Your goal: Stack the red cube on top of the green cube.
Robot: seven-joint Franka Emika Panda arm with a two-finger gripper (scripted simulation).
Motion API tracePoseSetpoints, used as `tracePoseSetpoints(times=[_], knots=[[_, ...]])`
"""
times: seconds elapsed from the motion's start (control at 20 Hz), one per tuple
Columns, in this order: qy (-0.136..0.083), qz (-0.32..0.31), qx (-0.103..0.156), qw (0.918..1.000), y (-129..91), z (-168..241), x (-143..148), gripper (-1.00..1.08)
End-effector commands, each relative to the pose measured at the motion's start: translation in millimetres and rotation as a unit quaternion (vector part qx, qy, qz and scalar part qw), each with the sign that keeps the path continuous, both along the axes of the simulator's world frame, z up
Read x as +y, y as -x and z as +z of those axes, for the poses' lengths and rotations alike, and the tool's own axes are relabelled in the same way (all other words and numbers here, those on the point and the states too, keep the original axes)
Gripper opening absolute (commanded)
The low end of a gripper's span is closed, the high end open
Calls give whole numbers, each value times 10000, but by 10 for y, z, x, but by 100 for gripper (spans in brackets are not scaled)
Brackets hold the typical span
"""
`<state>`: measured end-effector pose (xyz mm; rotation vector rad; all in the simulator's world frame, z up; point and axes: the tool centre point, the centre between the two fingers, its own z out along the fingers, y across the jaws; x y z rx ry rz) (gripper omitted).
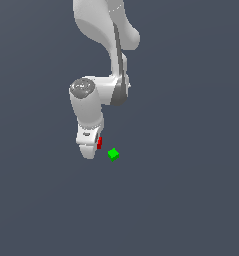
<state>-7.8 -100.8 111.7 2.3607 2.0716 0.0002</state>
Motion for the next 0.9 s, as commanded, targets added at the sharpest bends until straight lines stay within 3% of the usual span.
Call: tracePoseSetpoints(times=[0.0,0.4,0.85], knots=[[-2,1,4,10000,0,68,2,-100],[-1,-1,0,10000,-15,0,85,-100],[-5,-1,1,10000,-109,-379,575,-100]])
